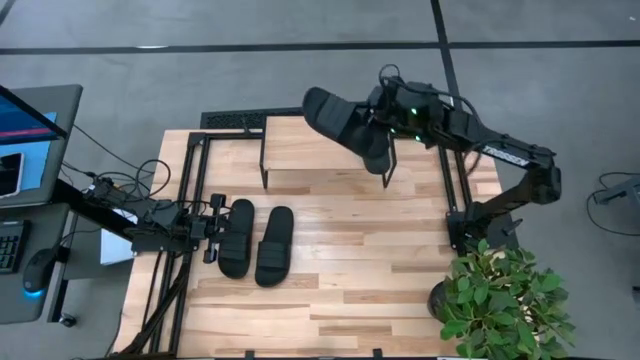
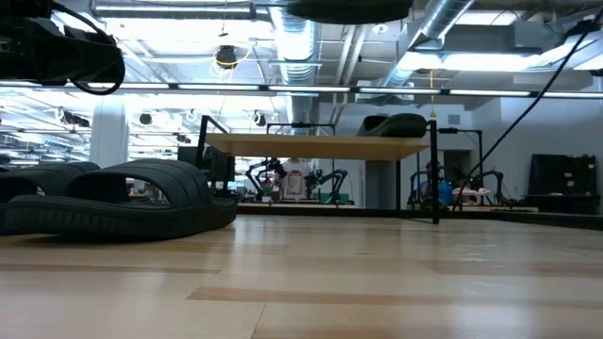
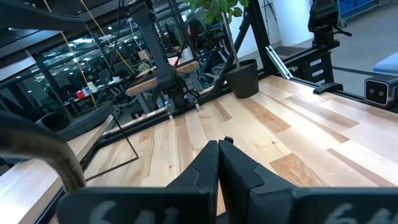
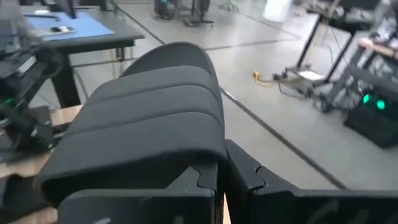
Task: Pick and place slides into the shelf
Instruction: Put the right black slide on the shelf
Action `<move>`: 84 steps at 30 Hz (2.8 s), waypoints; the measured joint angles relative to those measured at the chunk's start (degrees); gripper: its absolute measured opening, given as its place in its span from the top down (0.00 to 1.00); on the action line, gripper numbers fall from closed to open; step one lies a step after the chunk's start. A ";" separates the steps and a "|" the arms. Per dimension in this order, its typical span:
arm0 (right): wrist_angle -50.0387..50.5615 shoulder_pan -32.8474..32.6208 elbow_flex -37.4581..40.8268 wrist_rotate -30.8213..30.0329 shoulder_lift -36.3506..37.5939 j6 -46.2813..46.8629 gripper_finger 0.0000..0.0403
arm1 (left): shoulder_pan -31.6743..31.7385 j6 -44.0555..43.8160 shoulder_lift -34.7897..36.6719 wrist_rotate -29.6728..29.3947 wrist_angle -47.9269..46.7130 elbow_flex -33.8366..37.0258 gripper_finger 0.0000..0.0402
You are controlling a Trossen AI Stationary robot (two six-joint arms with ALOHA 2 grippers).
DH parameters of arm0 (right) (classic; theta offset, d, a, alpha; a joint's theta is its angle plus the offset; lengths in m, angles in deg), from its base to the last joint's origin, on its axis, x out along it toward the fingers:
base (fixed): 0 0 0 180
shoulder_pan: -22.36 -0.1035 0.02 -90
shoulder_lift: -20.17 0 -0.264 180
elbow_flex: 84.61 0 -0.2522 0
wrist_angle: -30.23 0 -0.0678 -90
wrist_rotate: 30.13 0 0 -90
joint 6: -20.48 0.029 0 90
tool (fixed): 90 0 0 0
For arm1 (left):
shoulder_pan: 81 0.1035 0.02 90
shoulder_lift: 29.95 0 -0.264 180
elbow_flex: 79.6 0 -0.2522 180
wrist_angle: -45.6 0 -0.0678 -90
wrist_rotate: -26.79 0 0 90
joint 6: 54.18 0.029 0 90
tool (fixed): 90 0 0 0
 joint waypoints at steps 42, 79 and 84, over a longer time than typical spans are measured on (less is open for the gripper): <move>-3.43 9.97 -0.25 -6.41 -16.96 27.11 1.00 | 0.01 0.00 0.00 -0.07 0.01 0.00 1.00; 11.47 6.74 -0.30 -11.71 -19.34 39.54 1.00 | -0.01 0.00 0.00 -0.02 0.01 0.00 1.00; 14.94 6.72 -0.30 -13.30 -19.34 40.45 1.00 | 0.01 0.00 0.01 0.00 -0.01 0.00 1.00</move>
